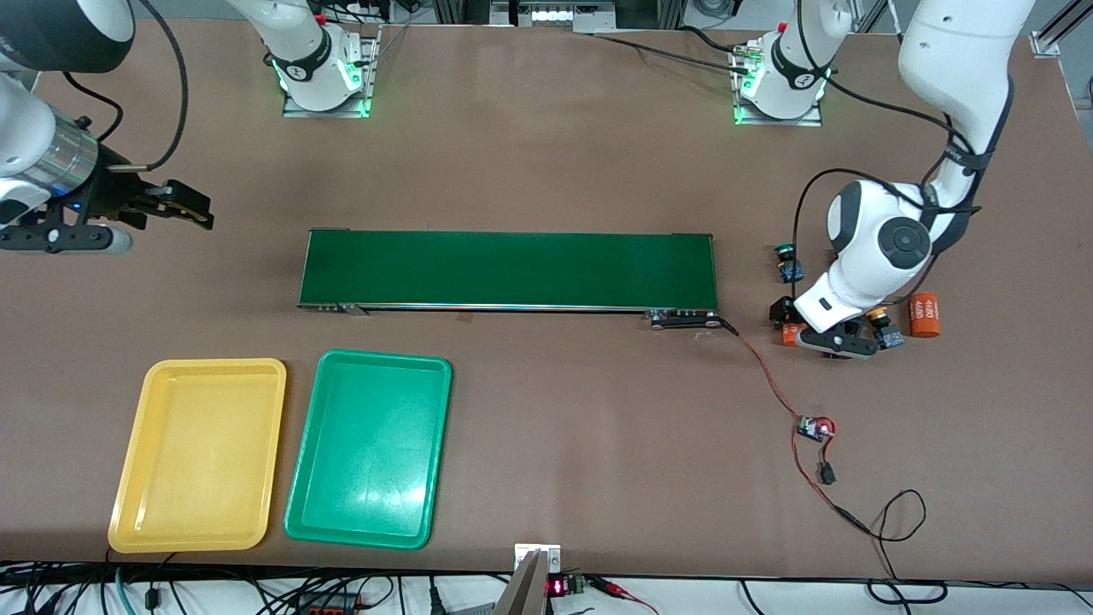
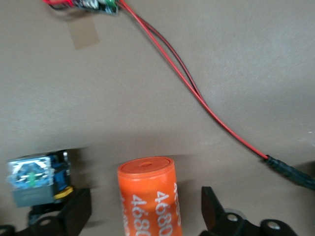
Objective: Sort buttons by color to trays
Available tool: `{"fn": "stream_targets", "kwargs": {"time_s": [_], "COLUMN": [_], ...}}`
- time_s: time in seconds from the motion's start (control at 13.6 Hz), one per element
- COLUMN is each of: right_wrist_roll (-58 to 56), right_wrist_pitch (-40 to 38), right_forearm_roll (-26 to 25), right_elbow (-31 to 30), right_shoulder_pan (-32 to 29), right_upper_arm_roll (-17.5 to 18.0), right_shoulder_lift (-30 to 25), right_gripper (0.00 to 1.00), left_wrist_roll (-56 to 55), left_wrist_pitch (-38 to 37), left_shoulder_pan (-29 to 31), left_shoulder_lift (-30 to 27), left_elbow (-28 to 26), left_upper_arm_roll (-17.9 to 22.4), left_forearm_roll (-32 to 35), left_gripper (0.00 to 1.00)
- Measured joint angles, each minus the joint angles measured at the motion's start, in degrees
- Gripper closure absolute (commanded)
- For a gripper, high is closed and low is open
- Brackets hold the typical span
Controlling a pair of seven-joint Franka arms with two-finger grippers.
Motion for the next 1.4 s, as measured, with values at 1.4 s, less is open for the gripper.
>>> {"fn": "stream_targets", "kwargs": {"time_s": [1.4], "right_wrist_roll": [-0.9], "right_wrist_pitch": [0.9], "right_forearm_roll": [0.0], "right_elbow": [-0.1], "right_shoulder_pan": [3.6], "right_upper_arm_roll": [0.2], "right_shoulder_lift": [0.1], "right_gripper": [0.00], "left_wrist_roll": [45.7], "left_wrist_pitch": [-39.7], "left_shoulder_pan": [-6.5], "left_shoulder_lift": [-2.7], "left_elbow": [19.7], "left_upper_arm_roll": [-17.7], "left_forearm_roll": [4.8], "left_gripper": [0.94]}}
